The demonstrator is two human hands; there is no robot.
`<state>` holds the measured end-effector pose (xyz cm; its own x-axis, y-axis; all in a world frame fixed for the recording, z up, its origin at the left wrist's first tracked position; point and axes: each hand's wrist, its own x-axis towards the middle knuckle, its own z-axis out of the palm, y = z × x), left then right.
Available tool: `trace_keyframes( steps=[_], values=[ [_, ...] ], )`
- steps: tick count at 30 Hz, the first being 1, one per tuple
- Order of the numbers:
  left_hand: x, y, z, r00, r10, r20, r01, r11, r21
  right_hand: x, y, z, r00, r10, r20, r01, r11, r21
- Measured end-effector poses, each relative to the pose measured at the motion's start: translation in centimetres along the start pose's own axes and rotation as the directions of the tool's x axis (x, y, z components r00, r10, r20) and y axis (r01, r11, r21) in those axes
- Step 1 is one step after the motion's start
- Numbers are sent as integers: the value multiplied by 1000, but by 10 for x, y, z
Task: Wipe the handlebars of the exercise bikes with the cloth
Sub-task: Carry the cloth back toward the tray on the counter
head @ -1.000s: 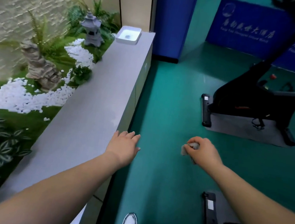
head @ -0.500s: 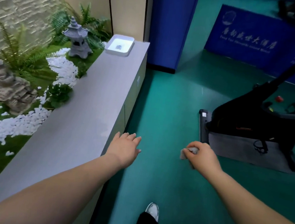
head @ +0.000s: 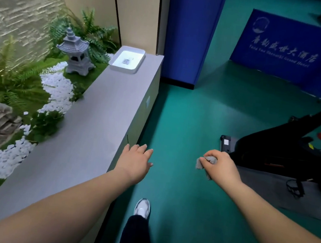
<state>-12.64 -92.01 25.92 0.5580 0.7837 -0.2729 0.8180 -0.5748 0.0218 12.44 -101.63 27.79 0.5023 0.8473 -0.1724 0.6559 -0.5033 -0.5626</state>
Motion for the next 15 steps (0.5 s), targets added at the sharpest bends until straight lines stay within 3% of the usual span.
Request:
trace_keyframes(
  steps=[15],
  values=[
    [241, -57, -75, 998, 62, -11, -62, 998, 27, 230, -50, -17, 996, 56, -75, -52, 997, 57]
  ],
)
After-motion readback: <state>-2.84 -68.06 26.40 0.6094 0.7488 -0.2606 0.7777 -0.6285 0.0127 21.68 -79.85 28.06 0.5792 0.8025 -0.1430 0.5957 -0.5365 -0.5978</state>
